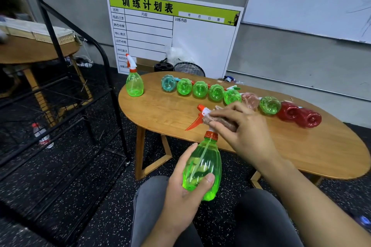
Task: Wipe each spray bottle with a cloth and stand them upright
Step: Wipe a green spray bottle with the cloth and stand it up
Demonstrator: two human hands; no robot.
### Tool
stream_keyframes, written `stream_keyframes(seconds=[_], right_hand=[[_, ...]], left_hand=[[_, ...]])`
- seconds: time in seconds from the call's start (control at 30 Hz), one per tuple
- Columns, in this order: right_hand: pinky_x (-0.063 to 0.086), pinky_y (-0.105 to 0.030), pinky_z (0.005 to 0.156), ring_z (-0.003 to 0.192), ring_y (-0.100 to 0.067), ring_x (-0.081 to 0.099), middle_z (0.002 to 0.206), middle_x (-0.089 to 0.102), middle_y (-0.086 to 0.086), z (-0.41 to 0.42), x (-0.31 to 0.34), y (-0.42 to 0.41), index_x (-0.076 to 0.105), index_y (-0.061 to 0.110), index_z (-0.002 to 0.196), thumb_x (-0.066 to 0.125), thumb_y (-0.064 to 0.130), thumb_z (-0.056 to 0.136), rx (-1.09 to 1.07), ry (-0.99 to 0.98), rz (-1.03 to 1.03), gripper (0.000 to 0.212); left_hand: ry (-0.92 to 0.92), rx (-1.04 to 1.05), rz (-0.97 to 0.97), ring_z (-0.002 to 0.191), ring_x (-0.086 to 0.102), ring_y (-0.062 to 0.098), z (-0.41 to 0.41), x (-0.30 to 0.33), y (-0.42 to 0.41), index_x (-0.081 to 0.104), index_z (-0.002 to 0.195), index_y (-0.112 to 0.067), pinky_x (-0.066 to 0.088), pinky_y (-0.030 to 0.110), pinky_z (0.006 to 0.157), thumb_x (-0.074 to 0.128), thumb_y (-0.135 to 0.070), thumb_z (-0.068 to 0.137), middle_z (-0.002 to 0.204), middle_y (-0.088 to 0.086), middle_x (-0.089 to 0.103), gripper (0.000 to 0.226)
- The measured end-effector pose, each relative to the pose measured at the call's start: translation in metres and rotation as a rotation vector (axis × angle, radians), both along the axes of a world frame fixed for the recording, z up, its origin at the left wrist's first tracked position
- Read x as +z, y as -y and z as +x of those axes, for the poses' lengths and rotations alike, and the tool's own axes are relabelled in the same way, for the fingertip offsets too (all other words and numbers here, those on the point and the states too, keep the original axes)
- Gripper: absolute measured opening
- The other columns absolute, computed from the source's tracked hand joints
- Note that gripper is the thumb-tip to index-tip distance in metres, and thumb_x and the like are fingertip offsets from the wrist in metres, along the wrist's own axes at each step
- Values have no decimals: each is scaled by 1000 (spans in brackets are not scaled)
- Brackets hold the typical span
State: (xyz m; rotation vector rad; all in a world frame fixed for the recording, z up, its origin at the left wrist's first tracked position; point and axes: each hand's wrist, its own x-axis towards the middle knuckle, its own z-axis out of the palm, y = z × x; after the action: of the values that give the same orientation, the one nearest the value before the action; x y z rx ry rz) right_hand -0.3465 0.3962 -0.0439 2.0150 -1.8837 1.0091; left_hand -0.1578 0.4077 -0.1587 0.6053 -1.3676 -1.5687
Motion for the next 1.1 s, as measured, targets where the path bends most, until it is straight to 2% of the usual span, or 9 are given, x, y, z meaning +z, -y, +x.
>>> stream_keyframes(seconds=[0.07,0.2,0.27,0.4,0.63,0.77,0.87,1.03,1.1], right_hand=[[56,-22,77,81,-1,62,101,63,15,-3,1,0,77,31,117,71,51,90,-34,47,-61,34],[54,-9,71,83,9,59,100,58,21,4,-3,-4,75,35,118,63,56,90,130,-19,91,36],[48,-6,69,82,10,57,97,56,24,-1,4,0,74,37,117,64,56,89,55,4,48,35],[46,-8,81,92,8,64,99,67,22,-12,23,15,79,31,110,77,43,89,-23,289,-82,24],[49,-14,71,81,7,69,100,74,25,-8,23,24,76,38,112,77,32,91,119,527,268,22],[48,-13,61,72,3,68,102,74,20,-19,15,14,74,42,108,76,36,90,75,478,385,20],[44,-14,67,77,6,65,96,66,32,-34,22,5,75,44,104,77,44,86,24,383,550,18],[52,-26,72,77,-6,73,88,79,11,-33,35,7,82,35,100,81,42,85,20,581,224,16],[53,-17,69,78,3,70,93,77,18,-21,32,12,81,34,104,80,38,87,48,564,202,18]], left_hand=[[-4,-5,15,126,68,24,0,-2,-1,53,148,-44,58,39,101,81,-31,86,138,2,70,70],[-9,24,12,126,68,24,2,-3,1,50,151,-35,57,36,102,82,-30,85,137,1,70,74],[-8,12,20,124,69,25,1,-2,2,49,152,-34,58,34,99,81,-27,86,135,1,71,74],[-17,-7,22,125,69,26,1,-1,-1,50,151,-36,58,37,99,81,-26,86,137,4,71,73],[-23,-7,32,125,68,27,1,-1,-2,47,153,-31,58,36,99,80,-20,90,138,4,70,72],[-38,36,52,122,70,22,4,1,-1,49,151,-30,59,34,97,75,-13,89,134,0,72,69],[-29,39,61,119,71,20,4,3,0,49,151,-28,59,30,93,77,-13,91,131,-2,73,67],[-12,-4,51,123,70,24,1,2,-4,48,151,-29,59,34,96,77,-13,90,134,2,72,70],[-9,-10,48,122,70,24,1,2,-5,48,152,-29,59,35,95,81,-21,87,134,2,72,73]])
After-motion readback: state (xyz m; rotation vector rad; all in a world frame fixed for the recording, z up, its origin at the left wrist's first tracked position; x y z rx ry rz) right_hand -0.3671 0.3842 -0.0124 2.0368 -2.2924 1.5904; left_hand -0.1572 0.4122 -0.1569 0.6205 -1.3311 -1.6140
